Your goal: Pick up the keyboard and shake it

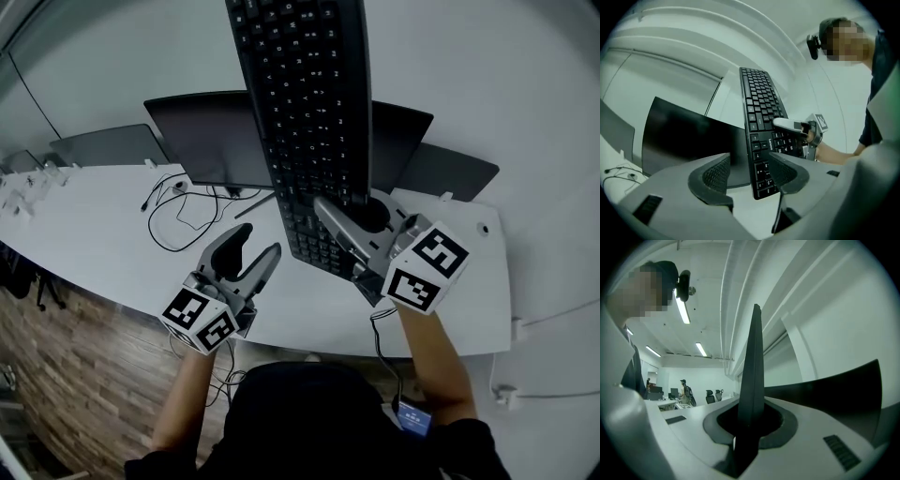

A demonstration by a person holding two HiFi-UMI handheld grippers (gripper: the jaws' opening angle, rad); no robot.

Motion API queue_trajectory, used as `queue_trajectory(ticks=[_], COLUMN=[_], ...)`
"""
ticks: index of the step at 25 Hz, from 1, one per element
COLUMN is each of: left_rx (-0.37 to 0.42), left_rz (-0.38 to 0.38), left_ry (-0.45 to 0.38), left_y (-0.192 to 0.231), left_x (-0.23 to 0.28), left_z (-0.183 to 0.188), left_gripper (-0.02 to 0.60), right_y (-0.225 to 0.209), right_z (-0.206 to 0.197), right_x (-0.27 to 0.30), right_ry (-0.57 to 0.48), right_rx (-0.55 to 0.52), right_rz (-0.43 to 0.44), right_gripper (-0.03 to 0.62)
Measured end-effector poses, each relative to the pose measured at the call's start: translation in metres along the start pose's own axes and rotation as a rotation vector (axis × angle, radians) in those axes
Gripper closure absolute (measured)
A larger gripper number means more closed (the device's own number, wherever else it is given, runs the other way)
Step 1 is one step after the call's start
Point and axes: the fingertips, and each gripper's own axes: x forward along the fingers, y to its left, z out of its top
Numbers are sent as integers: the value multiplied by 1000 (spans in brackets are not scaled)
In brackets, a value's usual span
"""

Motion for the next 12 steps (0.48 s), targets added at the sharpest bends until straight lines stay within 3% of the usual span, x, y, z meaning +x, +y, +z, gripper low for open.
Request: queue_trajectory(ticks=[6,12], left_rx=[-94,-203], left_rz=[-93,-131], left_ry=[-61,-98], left_y=[-9,-8], left_x=[-2,-8], left_z=[-9,-12], left_gripper=[324,321], right_y=[7,12], right_z=[8,16], right_x=[-3,-5], right_ry=[-114,-206], right_rx=[126,258], right_rz=[108,205], right_gripper=[520,520])
